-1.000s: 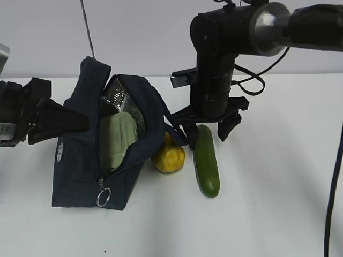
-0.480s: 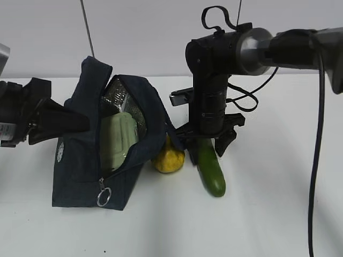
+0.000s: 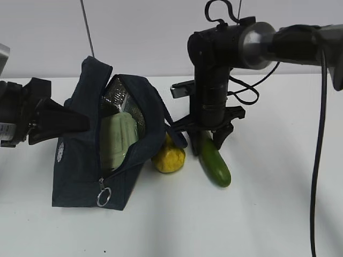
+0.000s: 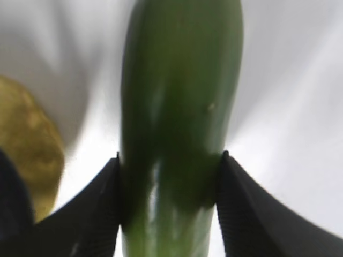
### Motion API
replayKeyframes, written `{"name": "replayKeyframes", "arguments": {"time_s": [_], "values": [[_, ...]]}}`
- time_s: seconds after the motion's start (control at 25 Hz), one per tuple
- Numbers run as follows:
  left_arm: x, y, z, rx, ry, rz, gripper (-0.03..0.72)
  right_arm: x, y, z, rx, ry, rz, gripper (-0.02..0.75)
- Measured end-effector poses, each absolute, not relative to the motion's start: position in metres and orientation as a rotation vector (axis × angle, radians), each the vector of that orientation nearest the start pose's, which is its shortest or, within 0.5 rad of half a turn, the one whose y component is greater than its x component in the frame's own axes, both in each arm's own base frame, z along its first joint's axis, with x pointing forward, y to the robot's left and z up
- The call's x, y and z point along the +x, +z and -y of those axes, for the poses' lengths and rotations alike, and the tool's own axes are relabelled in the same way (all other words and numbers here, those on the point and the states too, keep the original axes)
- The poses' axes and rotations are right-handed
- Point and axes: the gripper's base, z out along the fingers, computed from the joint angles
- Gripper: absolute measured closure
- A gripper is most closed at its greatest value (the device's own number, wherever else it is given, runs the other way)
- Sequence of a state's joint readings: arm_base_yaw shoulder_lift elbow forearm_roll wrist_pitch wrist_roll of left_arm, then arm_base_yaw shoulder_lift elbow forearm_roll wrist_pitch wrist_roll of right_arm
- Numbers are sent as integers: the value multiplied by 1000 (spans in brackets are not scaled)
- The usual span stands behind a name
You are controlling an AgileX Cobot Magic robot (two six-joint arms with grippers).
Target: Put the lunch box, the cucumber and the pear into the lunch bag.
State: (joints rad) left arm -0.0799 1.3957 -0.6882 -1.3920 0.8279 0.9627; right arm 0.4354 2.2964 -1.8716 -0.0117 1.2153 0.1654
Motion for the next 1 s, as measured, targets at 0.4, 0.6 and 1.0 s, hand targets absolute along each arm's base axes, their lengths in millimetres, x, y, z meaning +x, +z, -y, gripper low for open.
{"name": "replayKeyframes", "arguments": {"time_s": [0.4,0.6,1.0], "values": [[243,235,86,85,-1168,-2350,707,447,244,-198,-432,-8,-2779,360],[243,235,86,85,-1168,-2350,707,439,315,-204,-476,127,-2595,360],[243,234,86,84,-1166,-2350,707,412,340,-242,-572,704,-2559,360]]}}
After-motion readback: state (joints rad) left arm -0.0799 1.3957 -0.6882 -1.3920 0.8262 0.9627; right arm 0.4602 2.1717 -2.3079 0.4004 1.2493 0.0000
